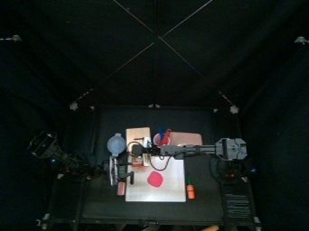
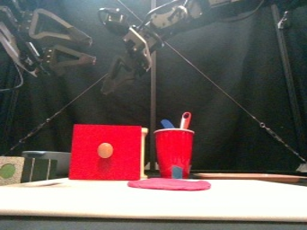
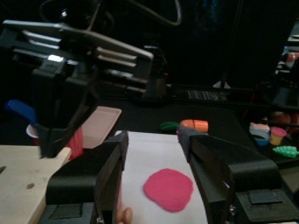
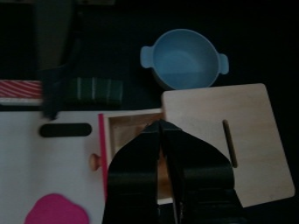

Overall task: Get the cutter from the drawer then cut the dough then place the extra dough in the bowl
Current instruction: Place the cutter on the board

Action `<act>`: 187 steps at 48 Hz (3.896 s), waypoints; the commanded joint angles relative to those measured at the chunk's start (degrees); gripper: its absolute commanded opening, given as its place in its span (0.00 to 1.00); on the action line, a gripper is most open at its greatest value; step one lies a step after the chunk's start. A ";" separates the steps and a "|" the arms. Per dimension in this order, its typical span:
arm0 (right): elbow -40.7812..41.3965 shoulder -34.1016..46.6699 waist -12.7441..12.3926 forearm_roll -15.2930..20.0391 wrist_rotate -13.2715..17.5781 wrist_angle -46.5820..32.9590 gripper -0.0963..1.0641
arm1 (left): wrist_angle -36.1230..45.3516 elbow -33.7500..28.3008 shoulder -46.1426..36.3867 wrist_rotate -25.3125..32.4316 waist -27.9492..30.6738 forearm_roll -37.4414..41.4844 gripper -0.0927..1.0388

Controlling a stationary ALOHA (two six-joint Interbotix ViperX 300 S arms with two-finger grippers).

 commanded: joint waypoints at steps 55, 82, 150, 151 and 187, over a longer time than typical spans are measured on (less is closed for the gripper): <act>-2.99 5.71 -1.32 0.88 0.09 6.94 0.77 | 26.81 2.64 -21.45 16.70 7.21 -1.76 0.82; -3.69 8.61 -2.11 1.67 -0.09 6.94 0.77 | 26.81 2.81 -21.45 16.70 7.29 -1.76 0.82; -12.48 2.72 0.62 1.67 0.35 19.25 0.50 | 28.30 4.75 -21.45 16.44 6.94 -5.27 0.82; -12.48 2.37 0.62 1.67 0.44 19.34 0.50 | 28.30 4.83 -21.45 16.44 6.94 -5.27 0.82; 8.35 -17.93 7.12 -2.29 14.15 27.33 0.50 | 28.30 4.75 -21.45 16.52 8.79 -6.94 0.82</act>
